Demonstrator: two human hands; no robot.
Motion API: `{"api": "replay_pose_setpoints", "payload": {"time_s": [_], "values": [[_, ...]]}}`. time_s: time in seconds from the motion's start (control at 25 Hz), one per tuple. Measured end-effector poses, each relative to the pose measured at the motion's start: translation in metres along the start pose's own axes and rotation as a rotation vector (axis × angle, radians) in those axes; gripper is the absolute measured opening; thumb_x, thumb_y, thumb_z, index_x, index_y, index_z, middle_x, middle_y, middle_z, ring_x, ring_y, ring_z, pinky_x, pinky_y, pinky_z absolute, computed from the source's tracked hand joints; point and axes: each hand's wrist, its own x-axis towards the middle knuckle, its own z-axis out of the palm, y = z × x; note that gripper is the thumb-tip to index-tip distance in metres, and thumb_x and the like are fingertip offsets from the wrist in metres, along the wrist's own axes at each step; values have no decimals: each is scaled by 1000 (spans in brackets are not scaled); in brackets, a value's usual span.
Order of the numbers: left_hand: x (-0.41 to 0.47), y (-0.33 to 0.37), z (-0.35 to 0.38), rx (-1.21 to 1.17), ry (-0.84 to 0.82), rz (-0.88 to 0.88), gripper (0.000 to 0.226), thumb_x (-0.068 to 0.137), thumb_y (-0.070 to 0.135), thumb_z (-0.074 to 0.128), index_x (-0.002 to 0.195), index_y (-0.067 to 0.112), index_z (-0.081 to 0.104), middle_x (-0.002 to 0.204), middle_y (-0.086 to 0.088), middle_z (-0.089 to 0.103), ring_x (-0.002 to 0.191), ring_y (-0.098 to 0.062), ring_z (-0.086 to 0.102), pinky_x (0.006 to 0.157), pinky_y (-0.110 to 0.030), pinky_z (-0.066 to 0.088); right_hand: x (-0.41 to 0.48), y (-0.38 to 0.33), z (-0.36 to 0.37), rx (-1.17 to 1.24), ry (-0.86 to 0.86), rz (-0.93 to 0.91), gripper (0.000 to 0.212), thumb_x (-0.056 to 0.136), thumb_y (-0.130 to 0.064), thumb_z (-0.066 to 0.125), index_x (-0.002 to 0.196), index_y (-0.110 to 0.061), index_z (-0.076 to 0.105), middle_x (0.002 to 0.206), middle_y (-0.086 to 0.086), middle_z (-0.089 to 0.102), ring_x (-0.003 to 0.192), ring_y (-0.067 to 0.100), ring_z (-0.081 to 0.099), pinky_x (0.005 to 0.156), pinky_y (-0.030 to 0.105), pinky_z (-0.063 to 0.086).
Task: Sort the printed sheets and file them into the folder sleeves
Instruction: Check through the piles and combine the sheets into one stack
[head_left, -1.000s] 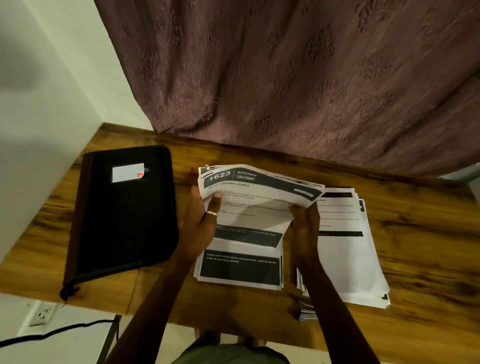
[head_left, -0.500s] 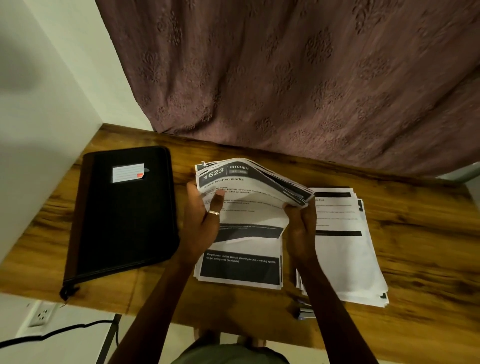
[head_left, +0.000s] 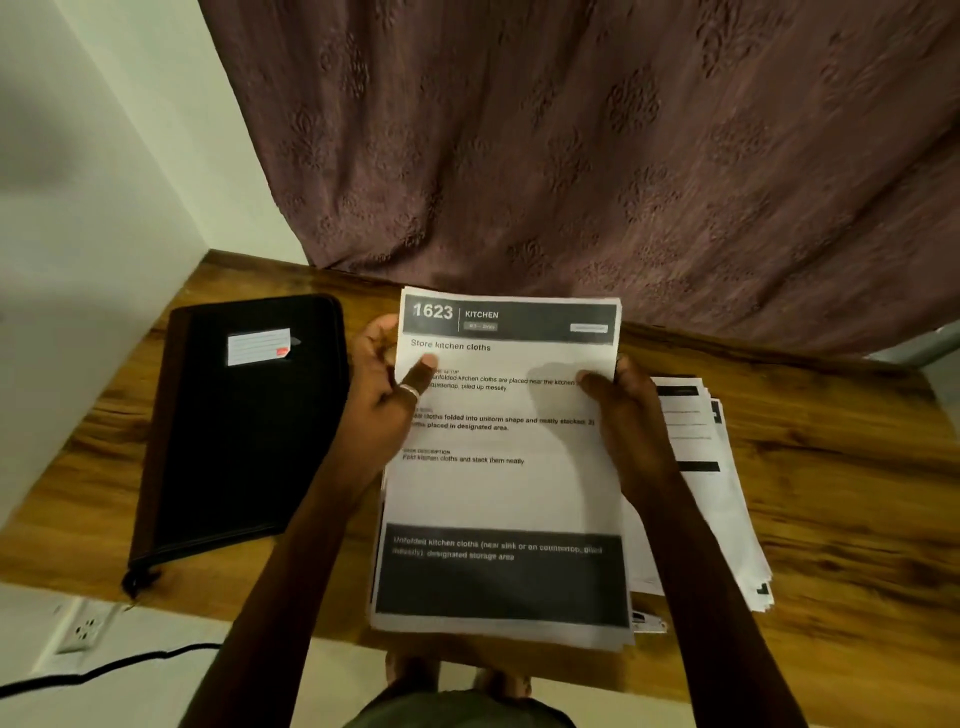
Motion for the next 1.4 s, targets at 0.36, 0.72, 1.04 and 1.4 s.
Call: {"api": "replay_pose_setpoints", "payload": {"time_s": [0.36,0.72,1.04,1.4], "values": [[-29,-37,-2,64,-201,-231,47,96,11,62,133,38,52,127,3,62,102,-14,71,73,-34,62,-9,42,1,-89,-16,314,33,95,-24,57,127,-28,52,116,6,63,102,26,63,92,50,52],[-34,-54,-55,186,-94,-202,46,98,16,59,137,41,53,128,7,60,102,-8,69,72,-29,62,-50,110,-70,-936,-298,-74,12,94,-17,63,106,-17,63,105,-5,66,94,7,65,84,25,56],[-37,-65,-58,166,-87,-271,48,97,14,60,137,38,53,128,1,62,98,-16,71,67,-28,61,-115,178,-104,-1117,-502,-108,57,73,-44,81,121,-18,65,117,-3,59,95,12,67,74,11,53],[-44,-69,-40,141,-154,-281,48,97,15,60,138,39,52,127,4,62,96,-10,72,67,-29,62,-107,184,-107,-1207,-459,-233,36,86,-46,63,108,-18,68,107,-3,66,94,15,67,79,23,56]]}}
